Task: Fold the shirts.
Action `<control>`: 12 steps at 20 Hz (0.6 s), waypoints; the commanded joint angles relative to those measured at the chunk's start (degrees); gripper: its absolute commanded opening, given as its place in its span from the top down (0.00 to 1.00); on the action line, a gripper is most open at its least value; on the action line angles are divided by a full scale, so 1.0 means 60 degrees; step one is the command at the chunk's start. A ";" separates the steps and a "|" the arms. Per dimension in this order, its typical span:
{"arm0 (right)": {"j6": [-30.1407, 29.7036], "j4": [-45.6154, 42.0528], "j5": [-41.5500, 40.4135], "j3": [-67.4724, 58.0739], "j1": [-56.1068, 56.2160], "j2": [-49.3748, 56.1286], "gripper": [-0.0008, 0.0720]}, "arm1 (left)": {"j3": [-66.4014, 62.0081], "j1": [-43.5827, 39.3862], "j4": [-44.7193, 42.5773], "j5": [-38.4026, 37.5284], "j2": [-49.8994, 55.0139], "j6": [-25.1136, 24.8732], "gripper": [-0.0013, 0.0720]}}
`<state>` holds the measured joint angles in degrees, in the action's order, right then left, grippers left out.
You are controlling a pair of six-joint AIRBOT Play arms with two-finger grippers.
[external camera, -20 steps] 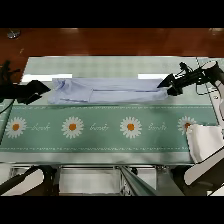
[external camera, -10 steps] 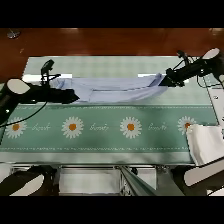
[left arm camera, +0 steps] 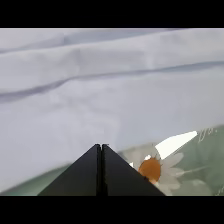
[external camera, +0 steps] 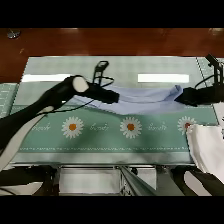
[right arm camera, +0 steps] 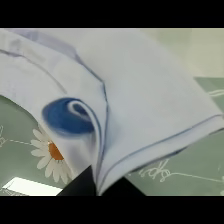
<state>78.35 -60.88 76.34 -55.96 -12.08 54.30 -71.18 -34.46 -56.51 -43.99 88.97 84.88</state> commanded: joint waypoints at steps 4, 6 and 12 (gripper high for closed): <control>0.0561 0.0539 0.0066 0.0678 -0.0004 -0.1898 0.96 | -0.3705 -0.2120 0.1311 -0.0940 0.3843 0.1144 0.95; 0.0550 0.1024 0.0033 0.0674 -0.0004 -0.1898 0.96 | -0.4462 -0.2860 0.1851 -0.1333 0.4539 0.0965 0.95; 0.0510 0.1308 -0.0011 0.0663 0.0117 -0.1894 0.96 | -0.5625 -0.2193 0.1796 -0.2546 0.4462 0.0510 0.95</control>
<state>81.32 -54.02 76.29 -51.99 -11.90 43.20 -101.41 -50.43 -45.69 -54.94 115.79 89.30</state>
